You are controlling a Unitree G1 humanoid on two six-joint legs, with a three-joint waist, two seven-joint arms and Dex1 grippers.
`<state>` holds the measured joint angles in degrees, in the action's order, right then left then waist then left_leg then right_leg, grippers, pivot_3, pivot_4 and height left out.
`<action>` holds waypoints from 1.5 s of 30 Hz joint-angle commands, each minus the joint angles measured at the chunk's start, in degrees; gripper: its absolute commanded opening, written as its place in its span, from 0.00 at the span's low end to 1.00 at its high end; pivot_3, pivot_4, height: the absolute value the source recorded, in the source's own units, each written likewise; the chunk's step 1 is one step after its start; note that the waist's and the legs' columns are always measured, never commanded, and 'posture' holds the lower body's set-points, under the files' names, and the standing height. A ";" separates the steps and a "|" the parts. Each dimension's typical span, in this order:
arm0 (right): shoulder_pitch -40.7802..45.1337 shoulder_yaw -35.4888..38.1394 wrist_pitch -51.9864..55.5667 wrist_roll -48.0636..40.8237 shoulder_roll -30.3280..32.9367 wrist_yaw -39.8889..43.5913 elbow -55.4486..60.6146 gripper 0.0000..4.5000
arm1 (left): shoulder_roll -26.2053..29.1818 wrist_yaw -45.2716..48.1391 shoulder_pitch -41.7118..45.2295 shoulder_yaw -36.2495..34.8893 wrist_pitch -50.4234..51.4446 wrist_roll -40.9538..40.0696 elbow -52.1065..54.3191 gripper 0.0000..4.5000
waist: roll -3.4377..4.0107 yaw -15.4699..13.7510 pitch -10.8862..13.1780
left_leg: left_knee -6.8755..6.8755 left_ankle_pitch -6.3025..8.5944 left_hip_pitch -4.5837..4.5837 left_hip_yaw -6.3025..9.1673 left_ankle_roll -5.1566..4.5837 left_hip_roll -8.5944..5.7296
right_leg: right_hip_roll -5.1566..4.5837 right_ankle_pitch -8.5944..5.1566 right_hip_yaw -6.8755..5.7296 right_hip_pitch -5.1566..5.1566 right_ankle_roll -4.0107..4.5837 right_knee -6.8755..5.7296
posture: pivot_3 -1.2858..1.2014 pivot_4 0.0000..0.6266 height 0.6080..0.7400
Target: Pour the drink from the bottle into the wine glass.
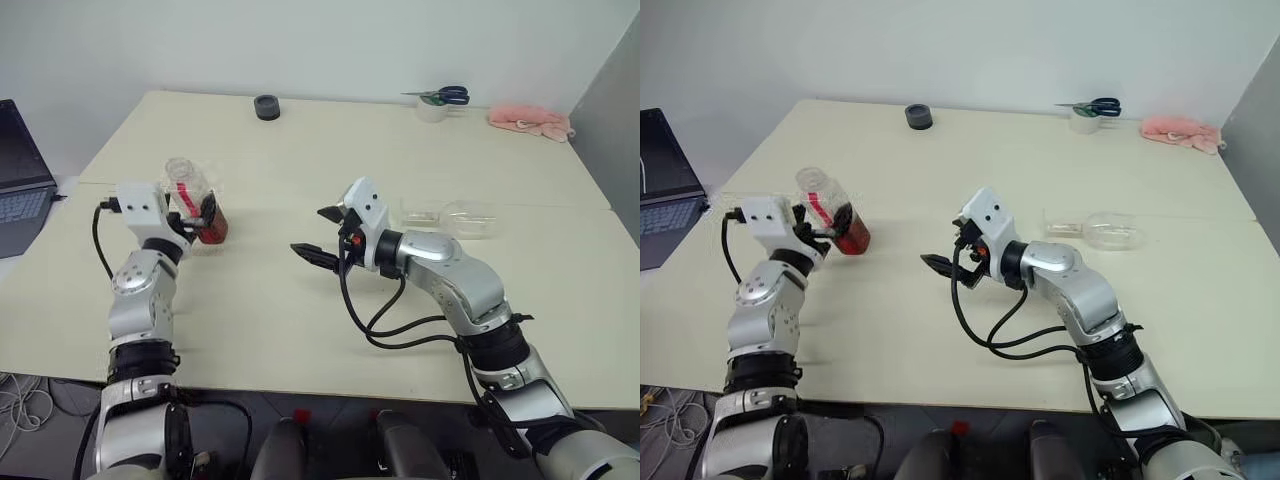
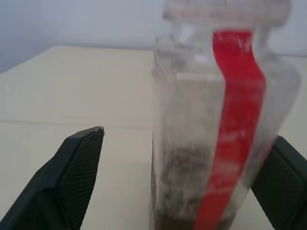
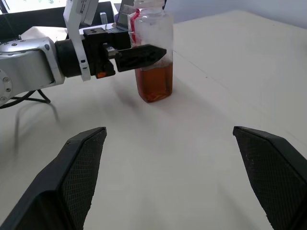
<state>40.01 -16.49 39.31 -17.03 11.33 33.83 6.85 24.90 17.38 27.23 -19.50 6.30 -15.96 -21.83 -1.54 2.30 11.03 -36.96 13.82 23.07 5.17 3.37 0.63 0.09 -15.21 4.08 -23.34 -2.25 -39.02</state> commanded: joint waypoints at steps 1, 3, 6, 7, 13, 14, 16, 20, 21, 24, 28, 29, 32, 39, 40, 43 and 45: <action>1.05 1.29 -1.28 -0.30 -0.01 0.89 0.93 1.00 | 0.76 -0.71 -2.20 -1.11 1.73 -0.89 6.20 0.99 | 0.00 0.01 0.00 | 0.00 0.00 0.00 0.02 0.00 0.00 | 0.00 0.00 -0.01 0.00 0.00 0.00 | 0.52 0.24 1.00; 0.62 1.71 -1.21 -0.19 0.47 0.87 1.07 1.00 | 0.44 -0.88 -5.64 -1.21 3.53 -1.32 9.91 0.99 | 0.00 0.04 0.00 | 0.00 0.00 -0.01 -0.01 0.00 0.00 | -0.02 0.00 0.02 0.02 0.00 0.01 | 0.52 0.24 1.00; -0.71 3.83 -0.48 -0.16 1.48 -0.51 1.64 1.00 | -0.38 -0.47 -13.84 -1.27 6.74 -2.63 18.01 0.99 | 0.00 0.28 0.00 | 0.02 0.00 -0.02 -0.03 0.01 0.00 | -0.04 0.00 0.04 0.02 0.00 0.04 | 0.52 0.24 1.00; -1.39 5.32 -0.04 -0.24 1.80 -1.61 1.70 1.00 | -0.69 -0.14 -17.15 -1.34 7.83 -3.25 21.14 0.99 | 0.00 0.38 0.00 | 0.04 0.00 -0.01 -0.02 0.01 0.01 | -0.07 -0.01 0.04 0.03 0.00 0.04 | 0.52 0.24 1.00; -6.03 17.55 2.12 -3.11 0.29 -9.78 -0.08 1.00 | -2.32 1.91 -33.06 -1.24 12.13 -6.66 34.75 0.99 | 0.00 0.30 0.00 | 0.04 0.00 -0.03 0.01 0.01 0.04 | -0.23 -0.03 0.02 0.05 0.05 0.03 | 0.52 0.24 1.00; -6.80 19.61 3.14 -4.15 -0.47 -11.10 0.11 1.00 | -2.37 3.04 -35.24 -0.91 12.73 -7.57 36.83 0.99 | 0.00 0.30 0.00 | 0.04 0.00 -0.06 0.02 0.00 0.05 | -0.21 -0.03 0.02 0.09 0.05 0.03 | 0.52 0.24 1.00; -8.33 24.64 6.90 -8.27 -2.79 -13.92 1.43 1.00 | -1.88 7.00 -39.38 0.83 13.49 -10.19 42.04 0.99 | 0.00 0.30 0.00 | 0.05 0.00 -0.12 -0.02 0.00 0.04 | -0.10 -0.05 0.04 0.15 0.08 0.03 | 0.52 0.24 1.00; -11.25 35.95 13.91 -17.35 -9.15 -22.77 3.86 1.00 | 2.68 12.90 -39.69 8.53 16.26 -9.18 49.14 0.99 | 0.03 0.24 0.01 | 0.06 0.00 -0.12 -0.07 0.00 0.06 | 0.05 -0.08 0.07 0.14 0.12 0.05 | 0.52 0.24 1.00; -11.66 39.45 15.27 -20.06 -11.23 -25.92 4.16 1.00 | 4.51 14.04 -38.60 11.17 17.35 -7.92 50.48 0.99 | 0.02 0.09 0.01 | 0.06 0.00 -0.11 -0.05 0.00 0.06 | 0.09 -0.09 0.07 0.14 0.14 0.03 | 0.52 0.24 1.00; -10.11 48.62 14.94 -28.16 -17.63 -35.39 2.29 1.00 | 7.94 15.48 -30.69 17.33 23.05 -8.45 53.70 0.99 | 0.13 -0.01 0.05 | 0.05 -0.01 -0.09 -0.01 -0.02 0.08 | 0.23 -0.10 0.09 0.15 0.15 0.04 | 0.52 0.24 1.00; -6.92 53.42 10.50 -33.00 -21.12 -42.64 -2.09 1.00 | 8.64 16.42 -24.24 20.61 25.82 -8.33 53.57 0.99 | 0.21 1.05 0.05 | 0.08 -0.01 -0.13 -0.16 -0.02 0.11 | 0.24 -0.10 0.15 0.12 0.15 0.04 | 0.52 0.24 1.00; -6.47 53.95 9.56 -33.93 -21.31 -43.96 -2.97 1.00 | 8.71 16.59 -23.47 20.89 26.11 -8.22 53.43 0.99 | 0.22 1.27 0.05 | 0.12 -0.01 -0.14 -0.18 -0.03 0.14 | 0.25 -0.10 0.17 0.11 0.15 0.04 | 0.52 0.24 1.00; -5.39 55.05 6.27 -37.64 -22.43 -47.09 -6.14 1.00 | 8.88 17.04 -21.27 21.30 26.12 -7.83 52.64 0.99 | 0.23 1.54 0.05 | 0.24 0.00 -0.18 -0.17 -0.04 0.20 | 0.33 -0.11 0.19 0.08 0.19 0.02 | 0.52 0.24 1.00; -2.09 52.84 0.14 -42.55 -22.42 -47.27 -15.08 1.00 | 7.84 16.88 -18.66 22.18 25.52 -6.52 51.04 0.99 | 0.26 1.63 0.06 | 0.23 -0.01 -0.18 -0.20 -0.05 0.23 | 0.40 -0.14 0.24 0.07 0.22 0.02 | 0.52 0.24 1.00; -1.66 52.32 -0.33 -43.14 -22.53 -47.29 -15.66 1.00 | 7.74 16.77 -18.76 22.37 25.34 -6.15 50.92 0.99 | 0.26 1.64 0.06 | 0.23 -0.02 -0.18 -0.21 -0.06 0.23 | 0.40 -0.14 0.25 0.07 0.22 0.03 | 0.52 0.24 1.00; -1.28 50.61 -1.44 -44.53 -22.48 -47.45 -16.48 1.00 | 7.28 16.44 -19.05 22.41 25.29 -5.65 51.08 0.99 | 0.28 1.63 0.07 | 0.23 -0.02 -0.17 -0.18 -0.07 0.23 | 0.41 -0.14 0.25 0.07 0.22 0.02 | 0.52 0.24 1.00; -1.37 49.65 -2.18 -45.28 -22.19 -47.51 -17.19 1.00 | 7.08 16.32 -19.20 22.45 25.39 -5.34 51.26 0.99 | 0.28 1.59 0.07 | 0.24 -0.02 -0.15 -0.18 -0.07 0.23 | 0.41 -0.14 0.25 0.06 0.22 0.03 | 0.52 0.24 1.00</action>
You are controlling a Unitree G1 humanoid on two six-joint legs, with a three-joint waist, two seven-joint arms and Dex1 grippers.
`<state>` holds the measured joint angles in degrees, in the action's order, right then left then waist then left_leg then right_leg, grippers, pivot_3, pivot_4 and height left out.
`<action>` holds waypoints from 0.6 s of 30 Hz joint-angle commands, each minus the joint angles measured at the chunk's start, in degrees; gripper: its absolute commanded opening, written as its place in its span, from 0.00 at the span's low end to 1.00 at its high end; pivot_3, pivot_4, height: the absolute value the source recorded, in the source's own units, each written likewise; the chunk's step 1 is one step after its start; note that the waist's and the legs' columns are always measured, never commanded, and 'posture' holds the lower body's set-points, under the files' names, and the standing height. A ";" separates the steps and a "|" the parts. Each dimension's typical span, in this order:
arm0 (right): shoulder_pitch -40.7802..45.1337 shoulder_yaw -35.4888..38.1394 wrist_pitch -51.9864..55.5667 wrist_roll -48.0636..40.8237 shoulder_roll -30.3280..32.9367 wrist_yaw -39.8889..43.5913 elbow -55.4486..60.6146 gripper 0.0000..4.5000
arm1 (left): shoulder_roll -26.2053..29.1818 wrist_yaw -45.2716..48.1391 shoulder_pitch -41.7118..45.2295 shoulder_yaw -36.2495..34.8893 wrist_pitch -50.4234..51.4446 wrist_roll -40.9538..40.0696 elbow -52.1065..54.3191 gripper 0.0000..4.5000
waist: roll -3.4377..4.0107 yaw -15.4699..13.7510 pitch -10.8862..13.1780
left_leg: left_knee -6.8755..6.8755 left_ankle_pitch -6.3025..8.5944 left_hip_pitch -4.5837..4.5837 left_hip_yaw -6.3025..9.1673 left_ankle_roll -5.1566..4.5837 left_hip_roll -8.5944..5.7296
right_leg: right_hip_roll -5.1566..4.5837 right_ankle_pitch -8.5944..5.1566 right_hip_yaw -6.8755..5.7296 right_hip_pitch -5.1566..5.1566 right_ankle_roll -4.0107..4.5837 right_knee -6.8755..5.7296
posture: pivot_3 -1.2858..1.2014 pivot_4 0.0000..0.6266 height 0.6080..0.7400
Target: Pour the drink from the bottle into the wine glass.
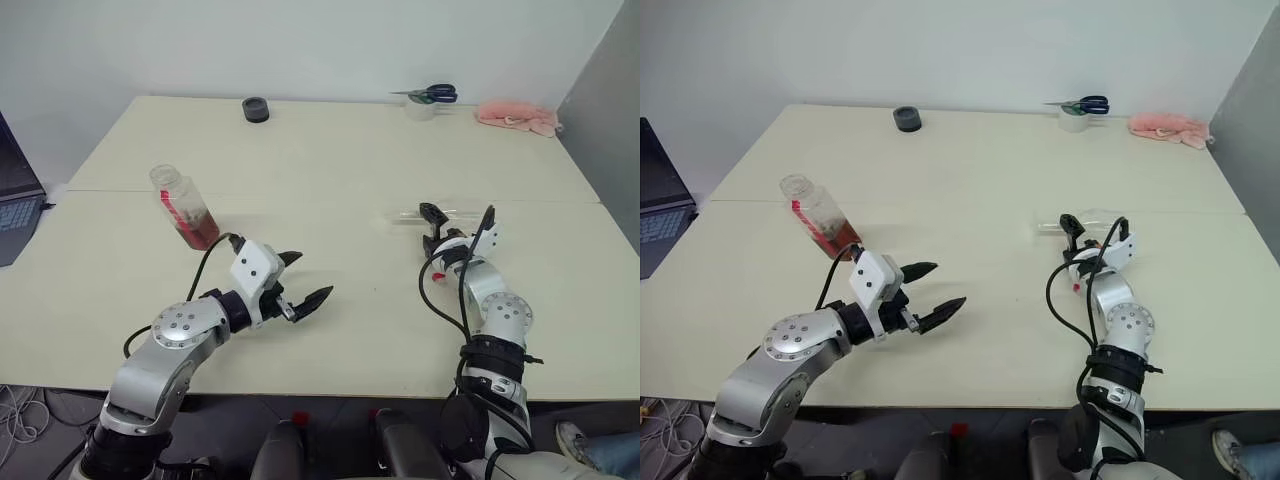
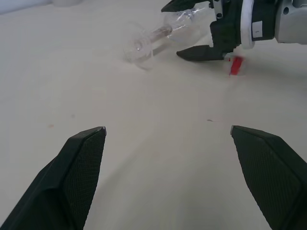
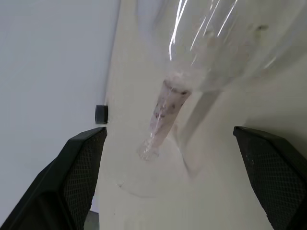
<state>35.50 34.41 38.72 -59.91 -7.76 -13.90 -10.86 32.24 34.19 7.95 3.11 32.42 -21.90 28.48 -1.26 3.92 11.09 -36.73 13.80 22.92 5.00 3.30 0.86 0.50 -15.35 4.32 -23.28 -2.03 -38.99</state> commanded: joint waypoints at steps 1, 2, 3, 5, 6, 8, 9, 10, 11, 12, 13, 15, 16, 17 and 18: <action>3.31 -1.45 -2.35 -2.77 -3.10 0.16 -0.15 1.00 | -0.29 -0.56 0.01 -0.17 -0.72 0.80 1.03 0.99 | 0.00 -0.05 0.00 | 0.00 0.00 0.00 0.00 0.00 -0.01 | 0.00 0.00 0.00 0.00 0.00 0.00 | 0.52 0.24 1.00; 3.56 -1.60 -3.08 -3.11 -3.06 0.16 -0.86 1.00 | -0.33 -0.64 -0.05 -0.21 -0.69 0.96 1.09 0.99 | 0.00 -0.08 0.00 | 0.00 0.00 0.00 0.00 0.00 -0.01 | -0.01 0.00 0.00 0.00 0.00 0.00 | 0.52 0.24 1.00; 3.86 -1.79 -3.75 -3.30 -2.94 0.26 -1.61 1.00 | -0.38 -0.75 -0.07 -0.27 -0.67 1.07 1.12 0.99 | 0.00 -0.08 0.00 | 0.00 0.00 0.00 0.00 0.00 -0.01 | -0.01 0.00 0.00 0.00 0.00 0.00 | 0.52 0.24 1.00; 4.94 -2.21 -5.76 -3.05 -2.77 0.96 -3.74 1.00 | -0.37 -0.93 -0.12 -0.38 -0.65 1.26 1.10 0.99 | 0.02 -0.07 0.02 | 0.00 0.00 0.00 0.00 0.00 -0.01 | -0.01 0.00 0.01 0.00 0.00 0.00 | 0.52 0.24 1.00; 5.81 -2.31 -7.00 -2.72 -2.71 1.58 -5.40 1.00 | -0.35 -0.99 -0.08 -0.37 -0.63 1.33 1.07 0.99 | 0.03 -0.06 0.02 | 0.00 0.00 -0.01 -0.01 0.00 0.00 | -0.01 0.00 0.01 0.00 0.00 0.00 | 0.52 0.24 1.00; 7.59 -2.36 -9.92 -1.51 -2.42 2.63 -9.45 1.00 | -0.32 -1.16 0.01 -0.32 -0.56 1.46 1.04 0.99 | 0.03 -0.02 0.02 | 0.00 -0.01 -0.02 -0.01 -0.01 0.01 | 0.01 0.00 0.01 0.00 0.00 0.00 | 0.52 0.24 1.00; 8.52 -2.10 -11.49 -1.14 -2.29 3.07 -11.76 1.00 | -0.31 -1.26 0.03 -0.30 -0.52 1.55 1.04 0.99 | 0.03 0.00 0.02 | 0.00 -0.01 -0.03 -0.01 -0.02 0.01 | 0.02 0.00 0.01 0.00 0.00 0.00 | 0.52 0.24 1.00; 9.59 -1.69 -13.45 -0.72 -2.09 3.78 -14.53 1.00 | -0.35 -1.50 0.07 -0.34 -0.40 1.70 0.99 0.99 | 0.03 0.02 0.02 | 0.00 -0.01 -0.03 -0.01 -0.02 0.01 | 0.03 0.00 0.01 0.00 0.00 0.00 | 0.52 0.24 1.00; 10.46 -1.59 -15.11 -0.10 -1.78 4.50 -17.05 1.00 | -0.44 -1.79 0.02 -0.47 -0.22 1.82 0.97 0.99 | 0.03 0.04 0.02 | 0.00 -0.01 -0.03 -0.01 -0.02 0.02 | 0.04 0.00 0.01 0.00 0.00 0.00 | 0.52 0.24 1.00; 11.39 -1.28 -16.93 0.45 -1.45 5.09 -19.83 1.00 | -0.57 -1.99 -0.01 -0.66 -0.11 1.89 0.84 0.99 | 0.03 0.05 0.02 | 0.00 -0.01 -0.02 -0.02 -0.02 0.02 | 0.04 0.00 0.01 -0.01 0.00 0.01 | 0.52 0.24 1.00; 12.07 -0.81 -18.76 0.73 -1.30 5.63 -21.87 1.00 | -0.67 -2.09 -0.08 -0.88 -0.03 1.88 0.77 0.99 | 0.02 0.07 0.01 | 0.01 -0.01 -0.02 -0.01 -0.02 0.01 | 0.04 0.00 0.01 0.00 0.00 0.01 | 0.52 0.24 1.00; 12.75 -0.09 -21.96 1.45 -0.88 6.39 -24.64 0.91 | -0.56 -2.06 -0.33 -1.34 0.09 1.83 0.69 1.00 | 0.02 0.07 0.01 | 0.00 -0.01 -0.03 -0.02 -0.02 0.02 | 0.03 0.01 0.03 0.00 0.00 0.01 | 0.52 0.24 1.00; 12.83 0.17 -23.15 1.74 -0.68 6.32 -25.54 0.86 | -0.41 -2.04 -0.52 -1.60 0.11 1.79 0.72 1.00 | 0.02 0.08 0.01 | 0.00 -0.01 -0.03 -0.01 -0.02 0.02 | 0.03 0.00 0.02 0.01 0.00 0.00 | 0.52 0.24 1.00; 12.89 0.27 -23.97 2.05 -0.47 6.13 -26.40 0.79 | -0.32 -2.08 -0.69 -1.87 0.15 1.68 0.76 1.00 | 0.02 0.10 0.01 | 0.00 -0.01 -0.03 0.00 -0.02 0.02 | 0.04 0.01 0.02 0.01 0.00 0.00 | 0.52 0.24 1.00; 12.93 0.33 -24.80 2.41 -0.28 5.87 -27.19 0.70 | -0.28 -2.14 -0.81 -2.10 0.22 1.55 0.78 1.00 | 0.02 0.12 0.01 | 0.00 -0.01 -0.03 0.00 -0.02 0.02 | 0.03 0.01 0.02 0.01 0.00 0.00 | 0.52 0.24 1.00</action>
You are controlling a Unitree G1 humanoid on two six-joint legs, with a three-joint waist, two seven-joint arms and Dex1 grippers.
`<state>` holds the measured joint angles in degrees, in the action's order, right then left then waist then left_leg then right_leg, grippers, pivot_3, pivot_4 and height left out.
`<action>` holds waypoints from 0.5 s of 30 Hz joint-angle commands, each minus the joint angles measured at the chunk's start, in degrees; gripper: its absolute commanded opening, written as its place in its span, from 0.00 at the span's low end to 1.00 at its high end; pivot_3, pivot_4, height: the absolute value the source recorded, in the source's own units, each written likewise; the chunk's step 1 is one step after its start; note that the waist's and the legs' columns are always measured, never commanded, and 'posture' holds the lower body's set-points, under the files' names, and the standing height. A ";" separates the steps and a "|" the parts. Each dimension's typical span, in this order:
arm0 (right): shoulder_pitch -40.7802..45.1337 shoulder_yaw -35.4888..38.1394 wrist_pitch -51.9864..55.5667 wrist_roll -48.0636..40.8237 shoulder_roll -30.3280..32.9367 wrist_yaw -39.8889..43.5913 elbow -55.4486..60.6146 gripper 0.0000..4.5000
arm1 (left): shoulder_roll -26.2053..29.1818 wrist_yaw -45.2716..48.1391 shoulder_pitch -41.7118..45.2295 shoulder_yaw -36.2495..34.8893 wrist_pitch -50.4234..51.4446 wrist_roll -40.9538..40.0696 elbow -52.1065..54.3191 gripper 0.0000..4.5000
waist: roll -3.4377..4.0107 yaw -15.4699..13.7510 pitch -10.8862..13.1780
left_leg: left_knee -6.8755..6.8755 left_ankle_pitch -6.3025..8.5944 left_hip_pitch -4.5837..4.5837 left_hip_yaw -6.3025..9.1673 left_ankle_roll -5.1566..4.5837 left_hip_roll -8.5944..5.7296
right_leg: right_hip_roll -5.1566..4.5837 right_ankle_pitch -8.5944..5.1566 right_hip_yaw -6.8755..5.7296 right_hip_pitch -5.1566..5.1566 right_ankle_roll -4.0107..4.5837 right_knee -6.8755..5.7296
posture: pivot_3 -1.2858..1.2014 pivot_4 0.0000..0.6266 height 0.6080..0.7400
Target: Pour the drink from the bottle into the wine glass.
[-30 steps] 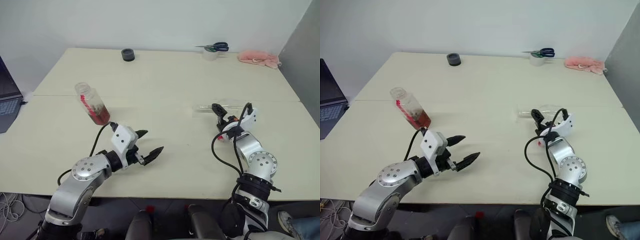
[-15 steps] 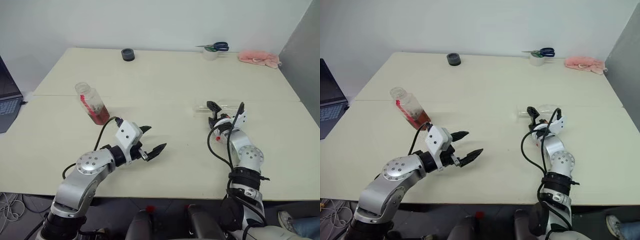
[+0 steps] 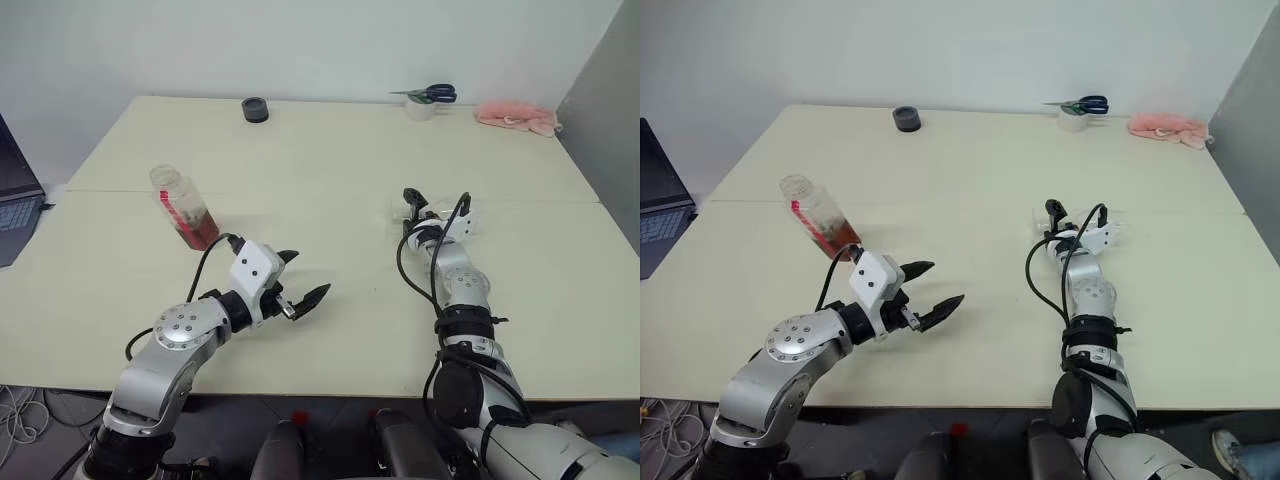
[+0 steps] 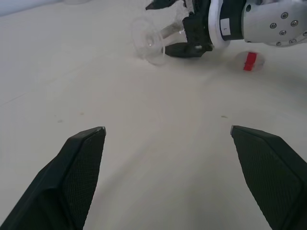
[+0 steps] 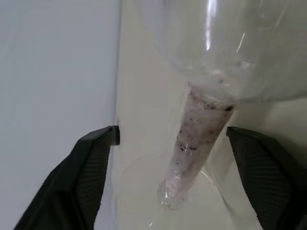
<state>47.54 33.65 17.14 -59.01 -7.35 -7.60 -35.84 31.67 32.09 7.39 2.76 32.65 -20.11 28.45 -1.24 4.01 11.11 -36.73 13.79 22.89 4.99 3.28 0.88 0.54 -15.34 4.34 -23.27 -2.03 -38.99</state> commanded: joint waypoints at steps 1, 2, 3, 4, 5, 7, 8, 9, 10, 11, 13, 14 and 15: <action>0.98 1.13 -3.89 1.69 -0.60 -0.48 -2.82 0.63 | 0.32 -0.05 -0.30 -1.92 0.00 -0.30 0.78 1.00 | 0.00 0.05 0.00 | -0.01 0.00 0.00 0.00 0.00 0.00 | 0.00 0.00 0.00 0.01 0.00 0.00 | 0.52 0.24 1.00; 1.11 1.02 -4.20 1.81 -0.54 -0.36 -3.08 0.54 | 0.31 -0.06 -0.34 -2.04 0.04 -0.32 0.76 1.00 | 0.00 0.07 0.00 | -0.02 0.00 0.00 0.00 0.00 0.00 | 0.00 0.00 0.00 0.02 0.00 0.00 | 0.52 0.24 1.00; 1.29 0.83 -4.34 1.92 -0.56 -0.19 -3.06 0.45 | 0.30 -0.04 -0.34 -2.15 0.09 -0.29 0.73 1.00 | 0.00 0.05 0.00 | -0.03 0.00 0.00 0.01 0.00 0.00 | 0.00 0.00 0.00 0.02 0.00 0.00 | 0.52 0.24 1.00; 1.49 0.52 -4.27 2.01 -0.61 0.13 -2.78 0.37 | 0.30 -0.03 -0.36 -2.23 0.14 -0.25 0.71 1.00 | 0.00 0.04 -0.03 | -0.04 0.00 0.00 0.01 0.00 -0.01 | 0.00 0.00 0.00 0.03 0.00 0.00 | 0.52 0.24 1.00; 1.70 -0.15 -4.08 2.46 -0.64 0.50 -2.22 0.30 | 0.29 -0.03 -0.36 -2.31 0.17 -0.20 0.63 1.00 | -0.01 0.04 -0.04 | -0.05 0.00 -0.02 0.01 0.00 -0.01 | 0.00 0.00 0.00 0.05 0.00 0.00 | 0.52 0.24 1.00; 2.04 -2.80 -3.34 4.42 -0.54 2.02 0.05 0.14 | 0.29 -0.14 -0.50 -2.47 0.17 -0.08 0.46 1.00 | 0.01 0.06 -0.05 | -0.05 0.00 -0.03 0.01 0.00 -0.01 | 0.00 0.00 0.00 0.05 0.00 0.00 | 0.52 0.24 1.00; 2.18 -4.93 -2.81 6.04 -0.34 3.01 1.68 0.07 | 0.35 -0.17 -0.73 -2.66 0.17 -0.08 0.44 1.00 | 0.01 0.11 -0.04 | -0.05 0.00 -0.03 0.00 0.00 0.00 | 0.00 0.00 0.00 0.05 0.00 0.00 | 0.52 0.24 1.00; 2.36 -7.68 -2.10 8.24 -0.03 4.37 3.43 0.04 | 0.16 -0.34 -1.24 -3.31 0.32 -0.53 0.53 1.00 | 0.04 0.13 -0.02 | -0.04 0.00 -0.03 0.01 0.00 0.00 | 0.00 0.00 0.01 0.04 0.00 0.00 | 0.52 0.24 1.00; 2.56 -9.39 -1.65 9.78 0.21 5.30 4.38 0.04 | -0.01 -0.48 -1.47 -3.74 0.47 -0.86 0.53 1.00 | 0.11 0.17 0.02 | -0.04 0.00 -0.01 0.01 0.00 0.00 | 0.00 0.00 0.00 0.01 0.00 -0.01 | 0.52 0.24 1.00; 2.36 -14.49 -2.56 14.88 1.11 8.36 6.04 0.04 | -0.99 -1.05 -2.29 -5.61 0.86 -2.38 0.42 1.00 | 0.17 0.34 0.06 | -0.02 0.00 0.04 -0.01 -0.01 0.00 | 0.00 0.00 0.01 -0.05 0.00 -0.01 | 0.52 0.24 1.00; 1.56 -25.73 -6.87 26.37 2.34 14.47 8.22 0.04 | -2.13 -1.82 -4.98 -10.04 1.21 -4.70 0.10 1.00 | 0.19 0.83 0.07 | 0.06 0.00 0.07 -0.07 0.00 0.01 | 0.00 0.00 0.09 -0.17 0.00 -0.04 | 0.52 0.24 1.00; 1.05 -29.97 -9.28 30.85 2.56 16.95 8.55 0.04 | -2.41 -2.08 -6.12 -11.78 1.35 -5.47 0.06 1.00 | 0.19 0.99 0.07 | 0.14 0.00 0.07 -0.13 0.00 0.03 | 0.00 0.00 0.14 -0.24 0.00 -0.03 | 0.52 0.24 1.00; 0.48 -34.44 -13.40 35.94 2.55 18.94 7.88 0.04 | -2.34 -2.15 -7.47 -13.35 1.38 -5.98 0.26 1.00 | 0.18 1.05 0.06 | 0.22 0.00 0.04 -0.19 0.00 0.05 | 0.00 0.00 0.19 -0.28 0.01 -0.04 | 0.52 0.24 1.00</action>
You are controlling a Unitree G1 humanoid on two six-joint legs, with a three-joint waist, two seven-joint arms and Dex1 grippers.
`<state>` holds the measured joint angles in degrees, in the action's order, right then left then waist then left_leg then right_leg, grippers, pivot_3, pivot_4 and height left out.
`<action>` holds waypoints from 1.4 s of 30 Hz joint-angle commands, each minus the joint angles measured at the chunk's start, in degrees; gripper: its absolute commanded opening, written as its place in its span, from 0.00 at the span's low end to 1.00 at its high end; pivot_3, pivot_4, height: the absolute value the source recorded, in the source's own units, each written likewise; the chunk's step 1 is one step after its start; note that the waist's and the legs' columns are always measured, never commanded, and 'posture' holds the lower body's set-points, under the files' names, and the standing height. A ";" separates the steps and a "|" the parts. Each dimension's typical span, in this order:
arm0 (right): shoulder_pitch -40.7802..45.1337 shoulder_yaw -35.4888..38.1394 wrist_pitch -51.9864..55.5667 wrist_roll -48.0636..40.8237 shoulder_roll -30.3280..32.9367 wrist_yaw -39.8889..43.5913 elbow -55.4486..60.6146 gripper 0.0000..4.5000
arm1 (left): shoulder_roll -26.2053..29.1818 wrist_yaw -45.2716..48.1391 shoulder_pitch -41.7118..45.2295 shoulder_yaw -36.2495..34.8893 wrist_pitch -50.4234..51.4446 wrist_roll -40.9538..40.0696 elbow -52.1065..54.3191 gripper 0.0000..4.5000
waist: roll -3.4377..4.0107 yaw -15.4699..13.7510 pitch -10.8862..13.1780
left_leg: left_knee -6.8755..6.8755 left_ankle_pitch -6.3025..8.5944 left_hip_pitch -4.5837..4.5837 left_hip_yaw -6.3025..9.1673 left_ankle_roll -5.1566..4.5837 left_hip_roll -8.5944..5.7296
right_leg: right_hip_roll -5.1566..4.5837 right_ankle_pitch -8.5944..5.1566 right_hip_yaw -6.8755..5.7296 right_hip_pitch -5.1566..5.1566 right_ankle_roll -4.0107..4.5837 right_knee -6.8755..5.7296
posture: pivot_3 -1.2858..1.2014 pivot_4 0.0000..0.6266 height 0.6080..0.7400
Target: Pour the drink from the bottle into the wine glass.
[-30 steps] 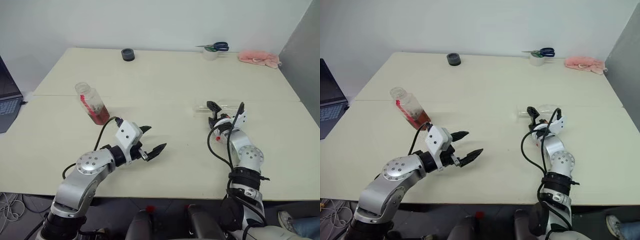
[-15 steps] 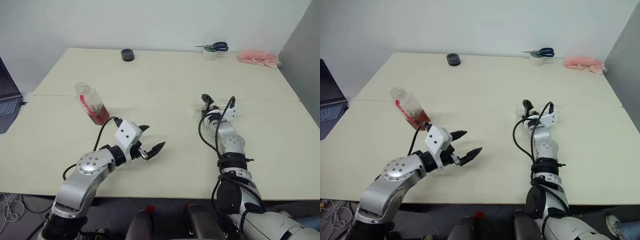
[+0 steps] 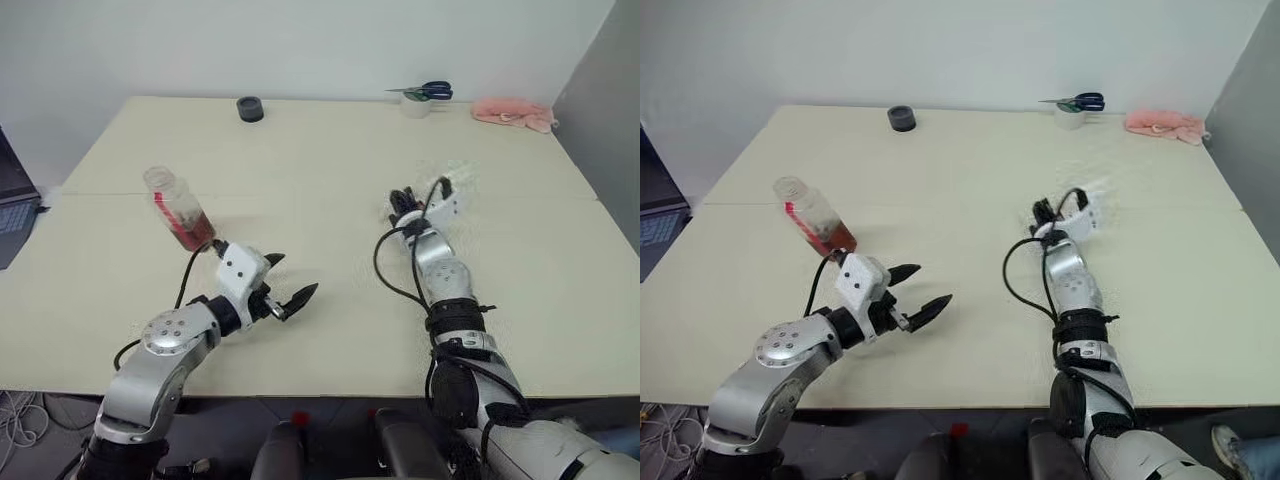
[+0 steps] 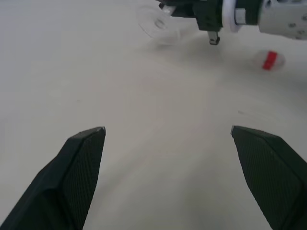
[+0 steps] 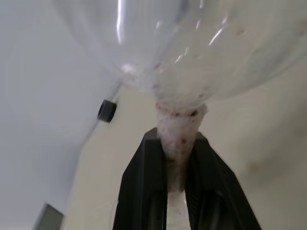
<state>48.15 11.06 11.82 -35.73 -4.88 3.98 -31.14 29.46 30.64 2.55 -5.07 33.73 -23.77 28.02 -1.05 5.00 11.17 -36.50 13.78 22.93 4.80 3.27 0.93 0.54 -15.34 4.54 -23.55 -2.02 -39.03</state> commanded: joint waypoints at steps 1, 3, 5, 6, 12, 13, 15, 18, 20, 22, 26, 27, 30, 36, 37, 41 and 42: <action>-0.59 -15.40 -11.75 16.96 -0.01 8.76 2.10 0.04 | -0.02 -0.72 -3.72 -6.70 0.40 -2.83 0.98 1.00 | -0.02 0.11 -0.02 | 0.12 0.00 -0.04 -0.01 0.00 0.01 | 0.01 0.00 0.01 -0.02 0.00 0.01 | 0.52 0.24 1.00; -1.14 -20.79 -19.99 24.29 -0.85 10.48 -2.26 0.04 | 0.08 -0.91 -5.52 -8.60 0.80 -3.74 1.78 1.00 | -0.06 -0.01 -0.03 | 0.33 0.00 -0.08 -0.02 0.01 0.09 | 0.06 -0.04 0.02 -0.05 0.07 0.04 | 0.52 0.24 1.00; -0.79 -22.41 -25.50 27.76 -2.29 11.16 -7.96 0.04 | 0.22 -1.12 -6.62 -9.41 1.08 -4.13 2.44 1.00 | -0.07 -0.16 -0.04 | 0.39 0.00 -0.08 -0.01 0.02 0.11 | 0.06 -0.07 0.00 -0.09 0.13 0.04 | 0.52 0.24 1.00; -0.21 -22.49 -27.47 28.82 -2.97 11.17 -11.07 0.04 | 0.32 -1.25 -7.01 -9.51 1.10 -4.14 2.71 1.00 | -0.07 -0.23 -0.04 | 0.39 0.00 -0.07 -0.01 0.03 0.10 | 0.06 -0.07 0.00 -0.09 0.13 0.05 | 0.52 0.24 1.00; 4.34 -22.87 -35.42 34.47 -4.46 9.99 -25.91 0.04 | -0.53 -3.41 -8.79 -9.95 1.71 -4.64 5.50 1.00 | -0.19 -1.36 -0.06 | 0.33 -0.16 -0.04 -0.01 0.30 -0.19 | -0.28 -0.05 -0.03 -0.01 0.10 0.11 | 0.52 0.24 1.00; 4.81 -22.61 -35.86 34.78 -4.58 10.11 -27.28 0.04 | -0.69 -3.78 -9.16 -10.00 1.83 -4.73 6.01 1.00 | -0.19 -1.34 -0.06 | 0.31 -0.16 -0.05 -0.02 0.30 -0.19 | -0.28 -0.05 -0.03 0.00 0.10 0.10 | 0.52 0.24 1.00; 5.32 -22.18 -36.29 35.20 -4.70 10.76 -29.25 0.04 | -1.06 -4.51 -10.18 -10.23 2.07 -4.94 7.11 1.00 | -0.20 -1.33 -0.07 | 0.31 -0.17 -0.08 0.00 0.31 -0.14 | -0.23 -0.05 -0.05 0.00 0.10 0.07 | 0.52 0.24 1.00; 4.97 -21.16 -35.00 34.39 -5.20 13.46 -31.32 0.04 | -1.38 -5.43 -12.08 -11.02 2.12 -5.34 8.46 1.00 | -0.20 -1.29 -0.07 | 0.35 -0.17 -0.14 0.07 0.31 -0.02 | -0.11 -0.03 -0.11 0.01 0.16 0.03 | 0.52 0.24 1.00; 4.47 -20.91 -35.08 34.51 -5.53 15.05 -32.07 0.04 | -1.31 -5.88 -12.61 -11.38 2.11 -5.54 8.81 1.00 | -0.20 -1.30 -0.07 | 0.37 -0.17 -0.14 0.13 0.31 0.00 | -0.10 -0.03 -0.18 0.02 0.19 0.01 | 0.52 0.24 1.00; 4.23 -20.72 -35.02 34.76 -5.76 16.07 -32.45 0.04 | -1.14 -6.13 -12.79 -11.64 2.10 -5.66 8.86 1.00 | -0.20 -1.29 -0.08 | 0.37 -0.17 -0.14 0.20 0.31 0.00 | -0.10 -0.03 -0.26 0.06 0.20 0.01 | 0.52 0.24 1.00; 4.41 -20.69 -34.61 35.16 -6.07 17.79 -32.47 0.04 | -0.78 -6.50 -12.67 -12.07 2.16 -5.92 8.75 1.00 | -0.21 -1.28 -0.08 | 0.36 -0.17 -0.20 0.20 0.30 -0.02 | -0.10 -0.03 -0.26 0.13 0.20 0.02 | 0.52 0.24 1.00; 4.47 -20.69 -34.68 35.36 -6.07 17.84 -32.48 0.04 | -0.71 -6.54 -12.65 -12.11 2.15 -5.95 8.70 1.00 | -0.21 -1.28 -0.08 | 0.36 -0.17 -0.21 0.19 0.30 -0.02 | -0.11 -0.03 -0.26 0.14 0.20 0.02 | 0.52 0.24 1.00; 4.55 -20.57 -34.86 35.83 -5.93 17.83 -32.44 0.04 | -0.34 -6.52 -12.58 -12.05 2.14 -5.84 8.53 1.00 | -0.21 -1.28 -0.08 | 0.36 -0.17 -0.22 0.20 0.30 -0.01 | -0.10 -0.03 -0.27 0.14 0.20 0.02 | 0.52 0.24 1.00; 4.40 -20.07 -35.37 36.08 -5.27 18.68 -32.08 0.48 | 0.42 -6.15 -11.87 -12.10 1.99 -5.75 7.44 1.00 | -0.21 -1.27 -0.08 | 0.36 -0.17 -0.21 0.22 0.31 -0.02 | -0.10 -0.03 -0.28 0.15 0.20 0.02 | 0.52 0.24 1.00; 4.31 -20.02 -35.46 36.15 -5.21 18.79 -31.99 0.57 | 0.49 -6.07 -11.89 -12.13 1.93 -5.72 7.32 1.00 | -0.21 -1.27 -0.08 | 0.36 -0.17 -0.22 0.22 0.30 -0.02 | -0.10 -0.03 -0.28 0.15 0.20 0.02 | 0.52 0.24 1.00; 3.53 -20.23 -36.04 36.85 -4.61 19.45 -30.84 0.90 | 0.73 -5.47 -12.25 -12.48 1.36 -5.60 6.26 1.00 | -0.21 -1.28 -0.08 | 0.36 -0.17 -0.22 0.23 0.31 -0.02 | -0.10 -0.03 -0.30 0.15 0.20 0.02 | 0.52 0.24 1.00; 3.14 -20.37 -36.09 37.01 -4.39 19.93 -30.19 0.98 | 0.73 -5.31 -12.61 -12.62 1.15 -5.52 6.00 1.00 | -0.21 -1.27 -0.08 | 0.36 -0.17 -0.22 0.23 0.31 -0.02 | -0.10 -0.03 -0.30 0.15 0.20 0.02 | 0.52 0.24 1.00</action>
<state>51.21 -9.28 -22.88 1.05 -7.49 22.98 -63.80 29.64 24.80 -9.73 -16.07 35.81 -29.06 33.74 -1.25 3.73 11.09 -36.14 13.61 22.72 5.03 3.58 0.91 0.44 -15.37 4.24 -23.40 -1.82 -39.01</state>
